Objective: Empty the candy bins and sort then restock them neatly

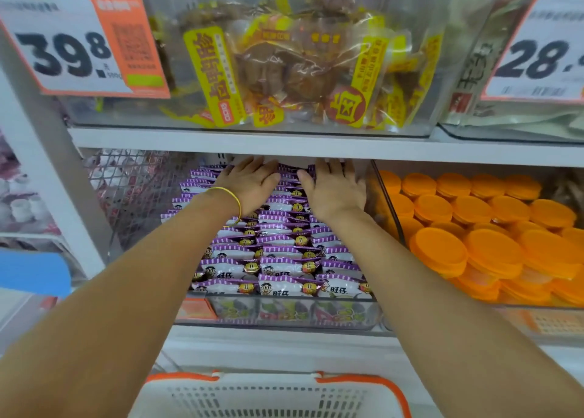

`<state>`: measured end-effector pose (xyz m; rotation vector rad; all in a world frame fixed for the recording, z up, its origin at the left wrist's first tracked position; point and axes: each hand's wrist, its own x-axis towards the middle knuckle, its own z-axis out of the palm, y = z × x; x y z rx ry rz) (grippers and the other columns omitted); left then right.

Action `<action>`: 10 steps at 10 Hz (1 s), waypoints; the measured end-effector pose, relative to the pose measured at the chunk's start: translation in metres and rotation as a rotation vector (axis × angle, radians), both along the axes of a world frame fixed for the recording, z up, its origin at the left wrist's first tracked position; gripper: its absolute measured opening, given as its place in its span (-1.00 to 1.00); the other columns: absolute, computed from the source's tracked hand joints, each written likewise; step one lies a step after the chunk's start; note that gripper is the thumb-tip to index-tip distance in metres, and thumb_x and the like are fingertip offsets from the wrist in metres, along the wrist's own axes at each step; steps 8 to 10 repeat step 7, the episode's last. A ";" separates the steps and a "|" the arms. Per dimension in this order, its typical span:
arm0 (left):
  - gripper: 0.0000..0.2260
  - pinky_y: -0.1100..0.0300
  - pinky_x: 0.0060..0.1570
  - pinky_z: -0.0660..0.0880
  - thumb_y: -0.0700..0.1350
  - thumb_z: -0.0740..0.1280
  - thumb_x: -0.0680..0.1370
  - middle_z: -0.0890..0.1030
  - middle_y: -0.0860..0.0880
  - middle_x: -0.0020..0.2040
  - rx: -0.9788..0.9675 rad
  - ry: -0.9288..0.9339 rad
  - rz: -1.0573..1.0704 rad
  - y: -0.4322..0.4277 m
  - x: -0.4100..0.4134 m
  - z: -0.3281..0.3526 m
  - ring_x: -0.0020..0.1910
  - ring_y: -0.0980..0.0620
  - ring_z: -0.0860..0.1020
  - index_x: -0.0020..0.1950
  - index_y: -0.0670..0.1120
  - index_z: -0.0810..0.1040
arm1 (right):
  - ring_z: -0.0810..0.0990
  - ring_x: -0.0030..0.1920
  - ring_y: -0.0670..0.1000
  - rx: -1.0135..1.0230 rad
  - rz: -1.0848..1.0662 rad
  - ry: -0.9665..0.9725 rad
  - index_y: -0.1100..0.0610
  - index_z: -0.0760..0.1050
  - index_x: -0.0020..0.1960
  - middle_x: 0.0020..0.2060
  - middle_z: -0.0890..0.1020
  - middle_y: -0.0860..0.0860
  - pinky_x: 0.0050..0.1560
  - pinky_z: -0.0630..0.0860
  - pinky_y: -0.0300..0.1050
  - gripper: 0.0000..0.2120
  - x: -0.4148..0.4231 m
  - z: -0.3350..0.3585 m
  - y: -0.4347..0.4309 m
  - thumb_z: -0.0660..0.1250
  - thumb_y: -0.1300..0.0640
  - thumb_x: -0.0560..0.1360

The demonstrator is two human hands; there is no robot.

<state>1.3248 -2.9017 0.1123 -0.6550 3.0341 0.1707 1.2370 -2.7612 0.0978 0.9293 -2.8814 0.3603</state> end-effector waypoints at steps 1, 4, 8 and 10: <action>-0.51 -0.14 0.47 -0.13 0.19 -0.19 0.63 -0.11 0.01 0.58 0.012 -0.064 0.077 0.022 0.038 0.002 0.55 -0.02 -0.14 0.56 0.13 -0.10 | -0.06 0.53 0.12 -0.064 0.059 -0.043 0.02 0.02 0.54 0.54 0.06 0.04 0.48 -0.03 0.17 -0.38 0.035 0.006 0.031 -0.19 -0.27 0.58; -0.51 -0.14 0.47 -0.13 0.21 -0.21 0.62 -0.14 0.03 0.57 -0.080 -0.052 0.166 0.052 0.092 -0.002 0.54 0.01 -0.17 0.55 0.17 -0.12 | -0.10 0.54 0.10 0.034 0.149 -0.048 0.01 0.01 0.55 0.55 0.03 0.02 0.48 -0.15 0.24 -0.33 0.088 -0.002 0.065 -0.21 -0.32 0.55; -0.50 -0.13 0.47 0.01 0.16 -0.13 0.63 0.04 -0.04 0.57 -0.026 0.173 0.162 0.107 0.128 -0.004 0.54 -0.06 0.00 0.56 0.08 0.04 | 0.36 0.38 0.07 -0.562 0.226 0.053 0.13 0.33 0.43 0.36 0.45 0.07 0.38 0.26 -0.01 -0.57 0.123 0.023 0.130 0.04 -0.03 0.64; -0.50 -0.13 0.47 0.01 0.16 -0.13 0.63 0.04 -0.04 0.57 -0.026 0.173 0.162 0.107 0.128 -0.004 0.54 -0.06 0.00 0.56 0.08 0.04 | 0.36 0.38 0.07 -0.562 0.226 0.053 0.13 0.33 0.43 0.36 0.45 0.07 0.38 0.26 -0.01 -0.57 0.123 0.023 0.130 0.04 -0.03 0.64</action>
